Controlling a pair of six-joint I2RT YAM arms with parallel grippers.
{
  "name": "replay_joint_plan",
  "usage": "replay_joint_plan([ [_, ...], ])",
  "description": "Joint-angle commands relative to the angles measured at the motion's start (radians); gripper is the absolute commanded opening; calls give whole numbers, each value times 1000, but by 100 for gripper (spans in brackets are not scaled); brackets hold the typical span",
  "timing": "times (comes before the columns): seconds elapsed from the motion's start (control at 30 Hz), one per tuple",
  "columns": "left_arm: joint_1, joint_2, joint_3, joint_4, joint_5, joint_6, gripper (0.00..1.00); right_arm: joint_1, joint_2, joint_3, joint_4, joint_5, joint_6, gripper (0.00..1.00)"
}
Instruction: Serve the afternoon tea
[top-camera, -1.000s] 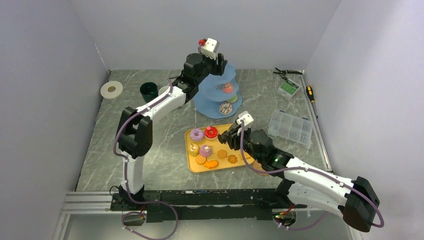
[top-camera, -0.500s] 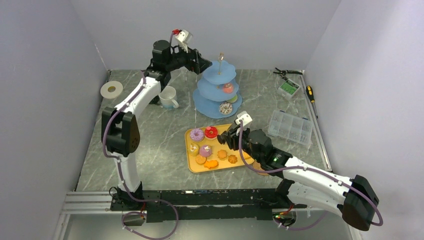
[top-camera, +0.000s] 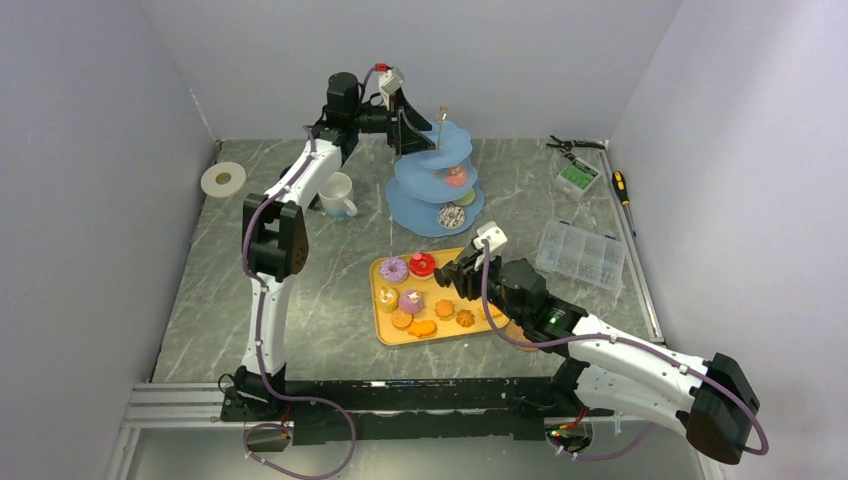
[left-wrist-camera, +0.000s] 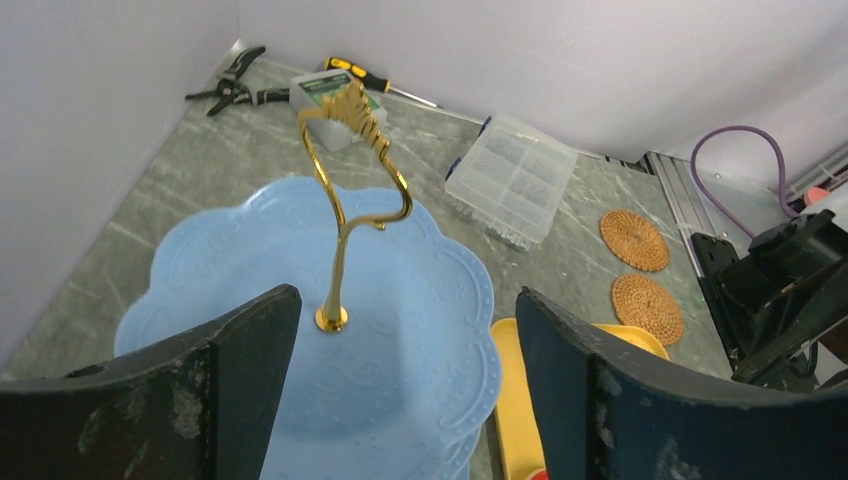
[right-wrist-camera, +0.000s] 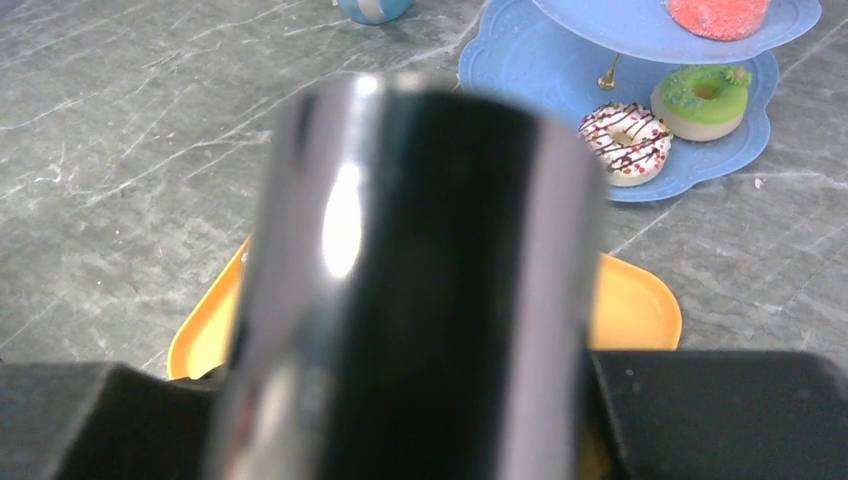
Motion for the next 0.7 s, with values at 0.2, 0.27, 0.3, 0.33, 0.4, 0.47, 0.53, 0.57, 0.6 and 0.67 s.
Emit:
replay_joint_plan([
  [0.2,1,119,187,63,167,-16,77,-3,-17,26,29,-9,20,39],
  [0.27,0,140,207,82,180,-26,76,-2,-17,29,26,-8,23,38],
  [0.3,0,149,218,91,186,-28,76,-2,-18,30,25,-9,25,38],
  [0.33,-1,158,226,103,192,-30,75,-2,-18,30,23,-8,26,39],
  [0.4,-1,176,246,118,189,-35,74,-3,-18,27,22,-7,31,38],
  [0.47,-2,196,271,126,195,-38,72,-3,-19,26,21,-6,35,38],
  [0.53,-5,211,289,143,197,-38,70,-2,-20,23,20,-9,41,38],
  [0.57,-7,217,298,151,199,-37,69,-3,-21,22,22,-10,44,38],
  [0.6,-9,222,305,156,199,-36,68,-3,-21,21,20,-10,45,39],
  [0.67,-15,236,325,164,198,-36,66,-2,-20,22,20,-10,45,38],
])
